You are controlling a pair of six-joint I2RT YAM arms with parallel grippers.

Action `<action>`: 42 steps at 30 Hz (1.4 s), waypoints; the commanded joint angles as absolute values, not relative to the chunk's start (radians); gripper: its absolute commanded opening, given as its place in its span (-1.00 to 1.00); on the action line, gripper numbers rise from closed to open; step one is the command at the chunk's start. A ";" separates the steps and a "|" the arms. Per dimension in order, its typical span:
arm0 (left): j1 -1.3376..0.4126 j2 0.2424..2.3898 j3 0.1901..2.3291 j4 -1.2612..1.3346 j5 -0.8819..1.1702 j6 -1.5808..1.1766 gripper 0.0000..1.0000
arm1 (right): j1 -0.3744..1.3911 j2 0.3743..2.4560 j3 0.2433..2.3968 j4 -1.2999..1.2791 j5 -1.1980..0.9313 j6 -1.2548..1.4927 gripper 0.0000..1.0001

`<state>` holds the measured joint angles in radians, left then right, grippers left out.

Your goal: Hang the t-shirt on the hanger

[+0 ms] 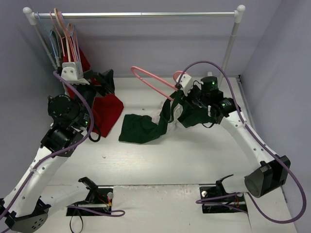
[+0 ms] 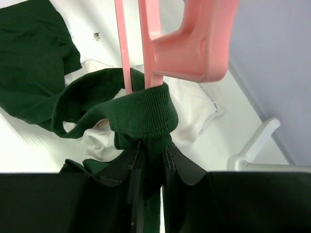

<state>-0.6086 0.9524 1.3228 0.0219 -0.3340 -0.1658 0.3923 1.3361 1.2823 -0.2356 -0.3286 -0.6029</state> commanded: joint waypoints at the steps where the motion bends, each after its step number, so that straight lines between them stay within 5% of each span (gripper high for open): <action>1: -0.612 0.982 1.322 -0.090 -0.313 -0.318 0.47 | 0.387 1.351 1.345 -0.124 -0.334 -0.529 -1.00; 10: -0.652 1.164 1.161 -0.088 -0.252 -0.710 0.47 | 0.388 1.368 1.374 -0.127 -0.351 -0.425 -1.00; 27: -0.767 1.543 1.229 0.147 -0.183 -0.796 0.45 | 0.387 1.299 1.324 -0.132 -0.374 -0.420 -1.00; 34: -0.779 1.624 1.224 0.163 -0.183 -0.815 0.08 | 0.387 1.295 1.336 -0.144 -0.370 -0.428 -1.00; 42: -0.776 1.663 1.177 0.124 -0.210 -0.818 0.02 | 0.384 1.264 1.324 -0.149 -0.344 -0.443 -1.00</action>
<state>-0.7734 1.6909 1.1721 0.0776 -0.1825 -0.8013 0.3923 1.3239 1.3087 -0.2394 -0.3550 -0.4343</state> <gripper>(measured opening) 0.512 0.166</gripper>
